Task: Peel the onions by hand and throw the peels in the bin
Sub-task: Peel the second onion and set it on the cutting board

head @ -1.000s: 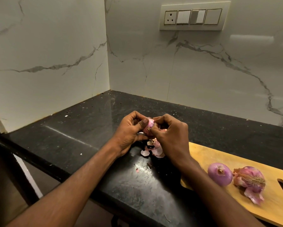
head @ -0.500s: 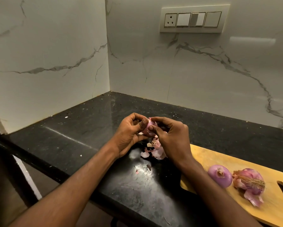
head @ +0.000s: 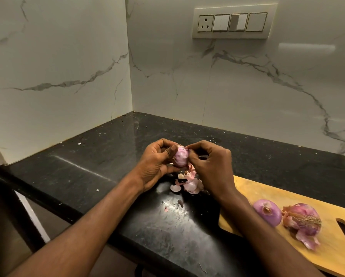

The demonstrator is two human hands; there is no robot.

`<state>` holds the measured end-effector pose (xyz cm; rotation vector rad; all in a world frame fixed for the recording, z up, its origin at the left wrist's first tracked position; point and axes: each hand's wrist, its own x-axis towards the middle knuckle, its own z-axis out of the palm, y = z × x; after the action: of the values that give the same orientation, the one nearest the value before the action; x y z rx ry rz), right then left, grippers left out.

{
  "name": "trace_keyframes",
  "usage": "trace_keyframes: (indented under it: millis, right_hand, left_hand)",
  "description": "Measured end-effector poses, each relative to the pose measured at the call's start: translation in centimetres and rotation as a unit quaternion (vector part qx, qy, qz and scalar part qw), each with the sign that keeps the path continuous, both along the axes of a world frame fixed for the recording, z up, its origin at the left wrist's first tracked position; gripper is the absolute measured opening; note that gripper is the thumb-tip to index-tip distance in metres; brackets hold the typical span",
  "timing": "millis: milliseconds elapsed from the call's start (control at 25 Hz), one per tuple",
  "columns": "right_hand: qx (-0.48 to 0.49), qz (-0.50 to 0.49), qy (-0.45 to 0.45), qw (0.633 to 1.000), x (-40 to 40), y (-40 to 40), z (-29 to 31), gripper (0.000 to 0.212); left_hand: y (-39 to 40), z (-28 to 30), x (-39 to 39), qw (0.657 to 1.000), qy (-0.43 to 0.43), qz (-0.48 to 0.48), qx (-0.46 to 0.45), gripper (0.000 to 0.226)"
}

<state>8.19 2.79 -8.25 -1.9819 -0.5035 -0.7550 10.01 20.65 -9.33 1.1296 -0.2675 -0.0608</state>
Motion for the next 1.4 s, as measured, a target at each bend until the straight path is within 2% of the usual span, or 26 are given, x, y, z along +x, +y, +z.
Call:
trace_keyframes:
  millis: [280,440,520,680,840,1000,1200,1320,1400]
  right_hand:
    - [-0.009,0.02,0.008,1.0,0.1,-0.1,-0.1,0.03]
    - [-0.015,0.037,0.006,0.999,-0.3,-0.3,0.1,0.03]
    - [-0.008,0.047,0.014,0.999,-0.4,-0.4,0.3,0.027]
    - [0.009,0.059,0.033,0.998,-0.4,-0.6,0.5,0.019]
    - [-0.056,0.014,-0.007,0.998,-1.0,0.0,0.5,0.007]
    - [-0.115,-0.061,-0.034,0.991,-1.2,1.0,0.4,0.017]
    - [-0.166,-0.071,-0.055,0.982,-1.3,1.4,0.5,0.022]
    - [-0.141,-0.083,-0.049,0.985,-1.2,1.2,0.5,0.024]
    - [-0.096,-0.081,-0.034,0.992,-1.0,0.7,0.4,0.017]
  left_hand:
    - [-0.2,0.1,0.2,1.0,-0.016,0.003,0.013,0.035]
    - [0.1,-0.5,0.9,0.999,-0.022,0.011,0.023,0.076]
    - [0.2,-0.8,1.3,0.999,-0.027,0.01,0.018,0.083]
    - [0.2,-0.8,1.4,0.999,-0.039,-0.004,0.013,0.08]
    - [0.1,-0.7,1.2,0.998,-0.051,-0.006,0.034,0.072]
    - [0.1,-0.8,1.1,0.997,-0.062,0.001,0.052,0.069]
    - [0.3,-1.0,1.2,0.996,-0.066,0.004,0.057,0.058]
    - [0.3,-1.0,1.1,0.997,-0.062,-0.003,0.05,0.046]
    - [0.2,-0.9,1.1,0.998,-0.054,-0.011,0.038,0.044]
